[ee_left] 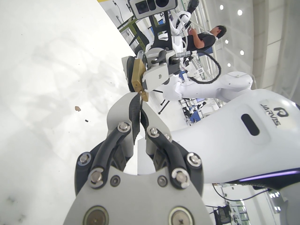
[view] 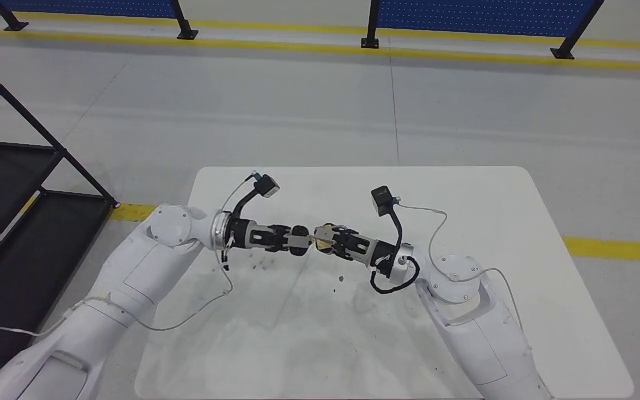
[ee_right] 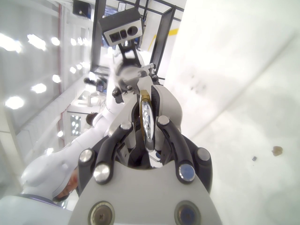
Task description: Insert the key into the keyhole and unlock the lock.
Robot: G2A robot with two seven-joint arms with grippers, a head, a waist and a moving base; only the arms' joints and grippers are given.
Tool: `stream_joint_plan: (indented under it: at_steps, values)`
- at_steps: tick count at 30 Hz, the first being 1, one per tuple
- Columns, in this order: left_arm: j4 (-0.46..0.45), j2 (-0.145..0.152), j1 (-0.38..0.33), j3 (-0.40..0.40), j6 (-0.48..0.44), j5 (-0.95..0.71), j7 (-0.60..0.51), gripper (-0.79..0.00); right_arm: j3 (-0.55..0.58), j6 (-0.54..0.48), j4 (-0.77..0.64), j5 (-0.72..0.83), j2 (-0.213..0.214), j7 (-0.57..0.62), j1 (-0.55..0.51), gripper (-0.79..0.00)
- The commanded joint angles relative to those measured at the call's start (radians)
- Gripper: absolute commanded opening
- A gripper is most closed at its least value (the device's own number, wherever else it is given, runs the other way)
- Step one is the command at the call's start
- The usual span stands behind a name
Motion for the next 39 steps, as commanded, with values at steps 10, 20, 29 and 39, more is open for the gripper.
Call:
stream_joint_plan:
  at_steps: [10,20,29,39]
  values:
    - [-0.016,0.028,0.004,0.022,-0.068,0.04,0.068,-0.785,0.0,0.0,0.0,0.0,0.0,0.0,0.0,-0.785]
    - [-0.024,0.048,0.007,0.04,-0.129,0.079,0.13,-0.785,0.0,0.0,0.0,0.0,0.0,0.0,0.0,-0.785]
    - [-0.024,0.048,0.007,0.04,-0.129,0.079,0.13,-0.785,0.0,0.0,0.0,0.0,0.0,0.0,0.0,-0.785]
    - [-0.05,0.046,0.025,0.024,-0.141,0.115,0.183,-0.785,0.0,0.0,0.0,0.0,0.0,0.0,0.0,-0.785]
